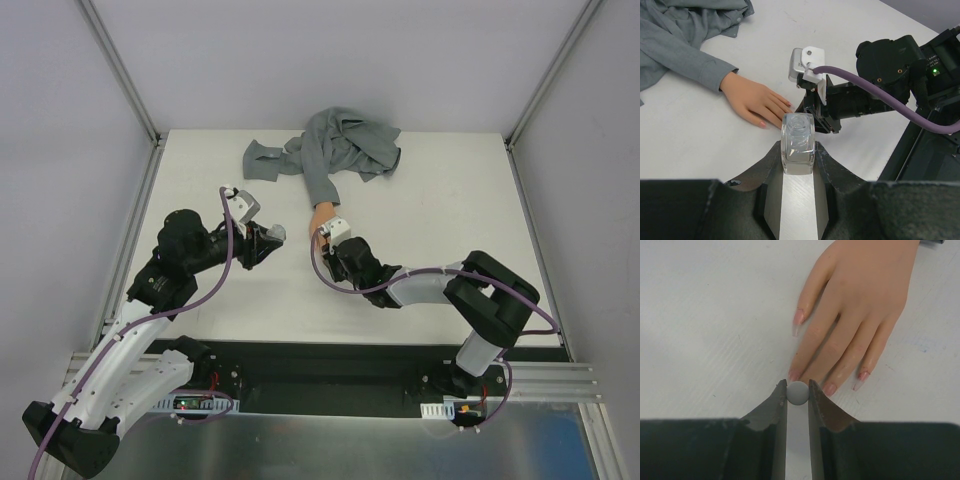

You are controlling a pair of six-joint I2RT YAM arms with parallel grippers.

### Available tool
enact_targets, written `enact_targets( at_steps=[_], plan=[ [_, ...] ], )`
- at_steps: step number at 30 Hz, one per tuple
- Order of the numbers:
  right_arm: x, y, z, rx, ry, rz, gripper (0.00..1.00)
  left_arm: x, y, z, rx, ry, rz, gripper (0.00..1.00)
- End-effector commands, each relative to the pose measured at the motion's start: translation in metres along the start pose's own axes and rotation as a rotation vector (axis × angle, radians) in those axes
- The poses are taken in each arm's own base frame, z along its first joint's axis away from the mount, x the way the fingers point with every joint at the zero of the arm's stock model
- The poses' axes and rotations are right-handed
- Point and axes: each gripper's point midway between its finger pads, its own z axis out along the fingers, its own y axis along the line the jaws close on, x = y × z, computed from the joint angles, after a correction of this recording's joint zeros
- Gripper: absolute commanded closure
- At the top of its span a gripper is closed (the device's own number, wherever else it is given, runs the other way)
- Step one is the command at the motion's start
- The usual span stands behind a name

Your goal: Paint the nails

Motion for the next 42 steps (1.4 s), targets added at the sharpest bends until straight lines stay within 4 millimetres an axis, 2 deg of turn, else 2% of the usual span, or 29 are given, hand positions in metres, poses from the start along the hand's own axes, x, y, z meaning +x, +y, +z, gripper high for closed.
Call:
enact_targets(
  at_steps=[1,25,42],
  plan=[
    [-0.03,0.0,0.001,0.011,-0.083,0.016,1.0,-0.015,-0.005,-0.003,0.027,-0.058,0.023,1.0],
    [-0.038,-0.012,0.004,0.059,-0.094,0.021,1.0,-0.015,-0.004,0.0,0.033,-0.051,0.019,1.0],
    [-0.041,-0.001,0.004,-0.002,-0.113,0.021,1.0,-0.015,-0.005,0.0,0.034,-0.054,0.021,1.0]
  ],
)
